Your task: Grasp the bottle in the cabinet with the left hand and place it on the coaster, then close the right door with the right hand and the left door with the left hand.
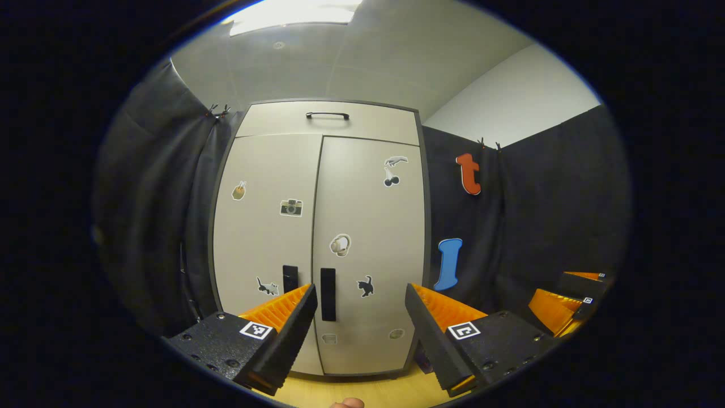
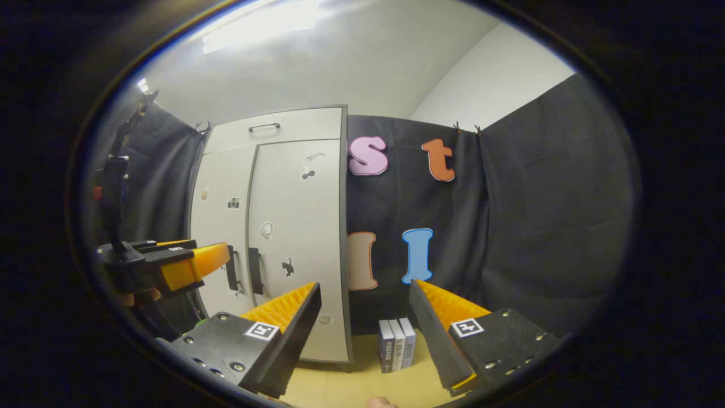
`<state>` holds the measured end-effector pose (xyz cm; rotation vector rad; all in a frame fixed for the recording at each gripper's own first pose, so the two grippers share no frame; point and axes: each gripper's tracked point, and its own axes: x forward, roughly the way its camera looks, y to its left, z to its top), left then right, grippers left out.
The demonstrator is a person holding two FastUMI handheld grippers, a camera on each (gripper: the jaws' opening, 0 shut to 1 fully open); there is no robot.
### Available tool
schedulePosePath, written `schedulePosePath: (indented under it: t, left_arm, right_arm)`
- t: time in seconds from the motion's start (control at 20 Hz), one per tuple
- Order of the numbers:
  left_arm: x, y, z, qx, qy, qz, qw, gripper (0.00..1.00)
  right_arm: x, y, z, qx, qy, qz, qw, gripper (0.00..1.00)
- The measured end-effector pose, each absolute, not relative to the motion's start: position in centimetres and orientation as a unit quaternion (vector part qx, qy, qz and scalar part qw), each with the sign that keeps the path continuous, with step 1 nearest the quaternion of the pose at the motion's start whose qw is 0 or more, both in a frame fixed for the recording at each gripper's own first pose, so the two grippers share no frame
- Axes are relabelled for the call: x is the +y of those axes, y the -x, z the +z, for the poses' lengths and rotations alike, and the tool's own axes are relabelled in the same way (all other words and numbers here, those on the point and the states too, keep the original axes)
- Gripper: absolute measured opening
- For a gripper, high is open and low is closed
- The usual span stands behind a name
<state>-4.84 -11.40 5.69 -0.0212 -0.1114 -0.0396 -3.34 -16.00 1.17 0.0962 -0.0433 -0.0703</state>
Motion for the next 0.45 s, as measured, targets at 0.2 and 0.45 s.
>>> schedulePosePath:
  t: [0.2, 0.45]
  left_arm:
    - [-13.9, 4.8, 4.5, -0.040, 0.009, -0.019, 0.999, 0.96]
    - [-16.8, 4.7, 4.0, -0.035, 0.004, -0.009, 0.999, 0.97]
  right_arm:
    - [-17.7, 3.6, 0.4, -0.018, -0.042, -0.027, 0.999, 0.95]
    - [-20.7, 3.4, -0.2, -0.015, -0.051, -0.016, 0.998, 0.95]
